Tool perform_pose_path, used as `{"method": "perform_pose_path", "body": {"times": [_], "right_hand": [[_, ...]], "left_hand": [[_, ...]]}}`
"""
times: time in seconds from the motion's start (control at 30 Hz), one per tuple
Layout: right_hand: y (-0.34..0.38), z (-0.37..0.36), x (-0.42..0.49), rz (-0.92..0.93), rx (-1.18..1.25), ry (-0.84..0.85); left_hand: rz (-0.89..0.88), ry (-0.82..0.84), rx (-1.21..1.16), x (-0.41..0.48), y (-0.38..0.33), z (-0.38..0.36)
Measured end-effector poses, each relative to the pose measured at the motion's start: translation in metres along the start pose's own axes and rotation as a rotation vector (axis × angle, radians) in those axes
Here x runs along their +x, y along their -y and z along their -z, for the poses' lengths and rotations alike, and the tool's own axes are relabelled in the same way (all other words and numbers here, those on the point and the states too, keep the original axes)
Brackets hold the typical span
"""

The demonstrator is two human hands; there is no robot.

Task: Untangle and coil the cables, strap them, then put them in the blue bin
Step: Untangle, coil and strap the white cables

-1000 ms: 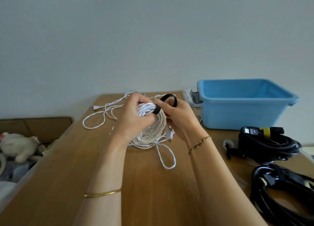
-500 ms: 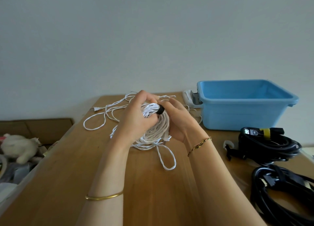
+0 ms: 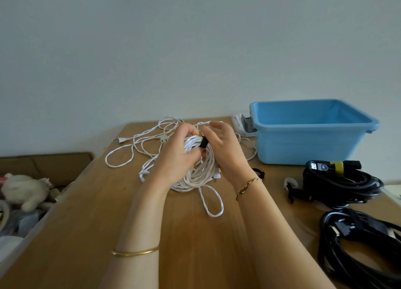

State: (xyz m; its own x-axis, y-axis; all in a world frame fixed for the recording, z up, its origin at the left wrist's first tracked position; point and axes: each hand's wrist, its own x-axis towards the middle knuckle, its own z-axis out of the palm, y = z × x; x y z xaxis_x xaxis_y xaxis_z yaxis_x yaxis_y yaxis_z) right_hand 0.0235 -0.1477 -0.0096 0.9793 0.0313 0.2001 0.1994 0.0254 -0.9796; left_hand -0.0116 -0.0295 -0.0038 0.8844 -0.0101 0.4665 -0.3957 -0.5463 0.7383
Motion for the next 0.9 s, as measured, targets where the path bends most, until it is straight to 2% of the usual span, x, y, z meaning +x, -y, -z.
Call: {"method": "perform_pose_path", "body": {"times": [0.3, 0.5, 0.63, 0.9], "right_hand": [[0.006, 0.003, -0.001, 0.117, -0.153, -0.002], [0.012, 0.002, -0.002, 0.179, -0.135, -0.018], [0.013, 0.002, -0.004, 0.19, -0.121, -0.009], [0.011, 0.008, -0.003, 0.188, -0.097, -0.015]], "left_hand": [[0.156, 0.019, -0.182, 0.001, -0.004, 0.003], [0.263, 0.018, -0.456, -0.001, -0.007, 0.003], [0.263, 0.03, -0.499, -0.002, -0.009, 0.003], [0.186, 0.066, -0.377, 0.001, -0.009, -0.001]]}}
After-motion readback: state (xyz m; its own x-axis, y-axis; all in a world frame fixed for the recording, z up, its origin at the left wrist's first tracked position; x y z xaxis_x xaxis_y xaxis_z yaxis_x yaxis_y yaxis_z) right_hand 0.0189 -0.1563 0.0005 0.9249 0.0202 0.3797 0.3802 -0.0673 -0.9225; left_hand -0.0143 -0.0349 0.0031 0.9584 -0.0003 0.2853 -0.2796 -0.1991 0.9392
